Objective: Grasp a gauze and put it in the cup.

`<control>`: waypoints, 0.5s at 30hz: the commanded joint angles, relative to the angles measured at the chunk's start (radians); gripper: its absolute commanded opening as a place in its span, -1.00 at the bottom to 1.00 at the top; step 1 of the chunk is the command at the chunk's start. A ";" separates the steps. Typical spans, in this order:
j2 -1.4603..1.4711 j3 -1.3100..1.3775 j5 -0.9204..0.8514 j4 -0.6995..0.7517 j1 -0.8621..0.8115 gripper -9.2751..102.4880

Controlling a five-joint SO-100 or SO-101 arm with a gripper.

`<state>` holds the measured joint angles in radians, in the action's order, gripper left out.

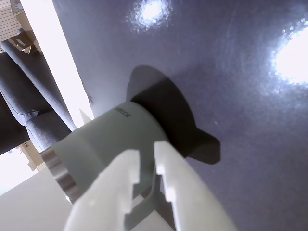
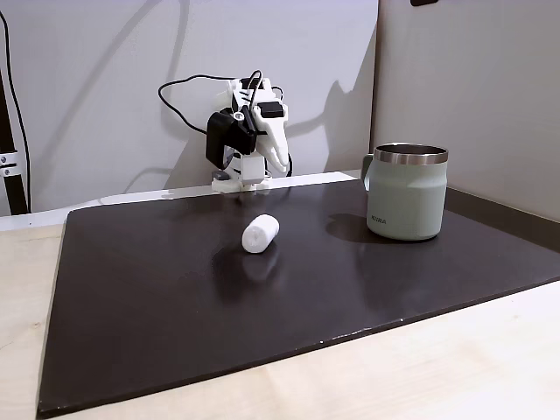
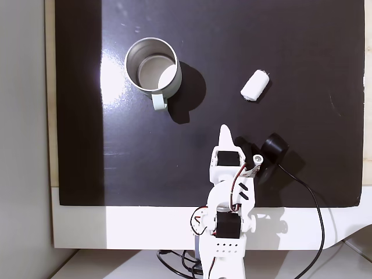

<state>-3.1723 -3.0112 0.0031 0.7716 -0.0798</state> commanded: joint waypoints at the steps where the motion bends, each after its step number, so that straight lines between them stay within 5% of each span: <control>1: -0.006 0.006 0.023 -0.028 -0.028 -0.83; 15: -0.006 0.006 0.002 -0.029 -0.014 -0.83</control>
<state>-3.1723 -3.0112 0.0184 0.7716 -0.0920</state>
